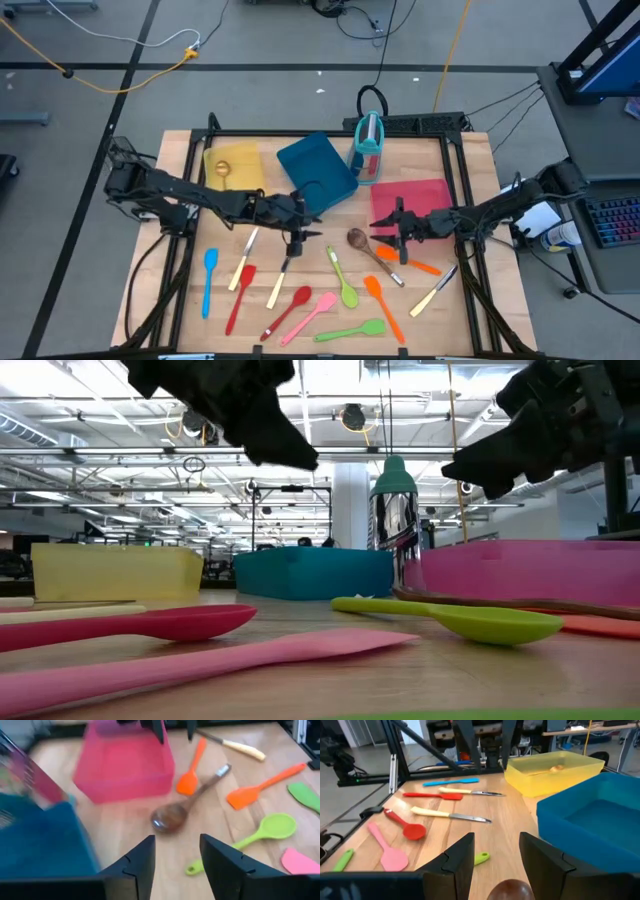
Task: Pick & Place Kitchen Items
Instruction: Put the red serving spoon into the yellow bin
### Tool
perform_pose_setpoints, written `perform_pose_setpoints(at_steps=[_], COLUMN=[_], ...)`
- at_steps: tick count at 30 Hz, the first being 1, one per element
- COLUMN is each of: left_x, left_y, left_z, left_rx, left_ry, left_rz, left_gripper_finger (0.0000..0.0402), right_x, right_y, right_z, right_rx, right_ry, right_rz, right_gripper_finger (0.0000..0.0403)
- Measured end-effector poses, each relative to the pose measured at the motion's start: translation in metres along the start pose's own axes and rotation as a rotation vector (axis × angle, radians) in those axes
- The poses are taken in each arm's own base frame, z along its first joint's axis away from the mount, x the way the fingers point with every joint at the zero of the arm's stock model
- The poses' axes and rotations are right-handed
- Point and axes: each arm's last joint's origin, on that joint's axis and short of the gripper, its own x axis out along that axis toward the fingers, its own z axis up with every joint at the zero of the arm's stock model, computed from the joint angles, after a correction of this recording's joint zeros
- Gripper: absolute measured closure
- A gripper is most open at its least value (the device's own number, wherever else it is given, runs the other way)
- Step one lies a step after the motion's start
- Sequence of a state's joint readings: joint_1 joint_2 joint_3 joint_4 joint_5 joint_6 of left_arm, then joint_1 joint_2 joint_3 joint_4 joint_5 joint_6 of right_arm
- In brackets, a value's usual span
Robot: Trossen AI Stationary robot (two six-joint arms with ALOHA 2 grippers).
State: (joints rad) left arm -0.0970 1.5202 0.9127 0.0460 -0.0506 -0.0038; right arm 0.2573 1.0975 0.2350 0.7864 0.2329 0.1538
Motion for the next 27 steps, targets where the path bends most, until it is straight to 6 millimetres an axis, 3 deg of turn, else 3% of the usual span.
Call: perform_pose_setpoints(at_steps=[7, 18, 21, 27], left_x=[0.003, -0.016, -0.012, 0.009], left_y=[-0.028, -0.086, -0.100, -0.122], left_z=[-0.006, 0.023, 0.030, 0.019], left_rx=[-0.158, -0.378, -0.479, -0.582], left_ry=[0.051, 0.232, 0.283, 0.479], left_rz=[-0.080, 0.024, 0.006, -0.021], left_gripper_finger=[0.0250, 0.0256, 0.0257, 0.0257], right_x=[0.001, 0.001, 0.001, 0.001], right_y=[0.000, 0.001, 0.001, 0.001], right_z=[0.003, 0.009, 0.010, 0.008], right_rx=[-0.036, -0.188, -0.224, -0.211], right_ry=[-0.020, -0.085, -0.092, -0.078], right_rz=[-0.003, -0.003, -0.005, -0.005], right_gripper_finger=[0.0252, 0.0252, 0.0252, 0.0252])
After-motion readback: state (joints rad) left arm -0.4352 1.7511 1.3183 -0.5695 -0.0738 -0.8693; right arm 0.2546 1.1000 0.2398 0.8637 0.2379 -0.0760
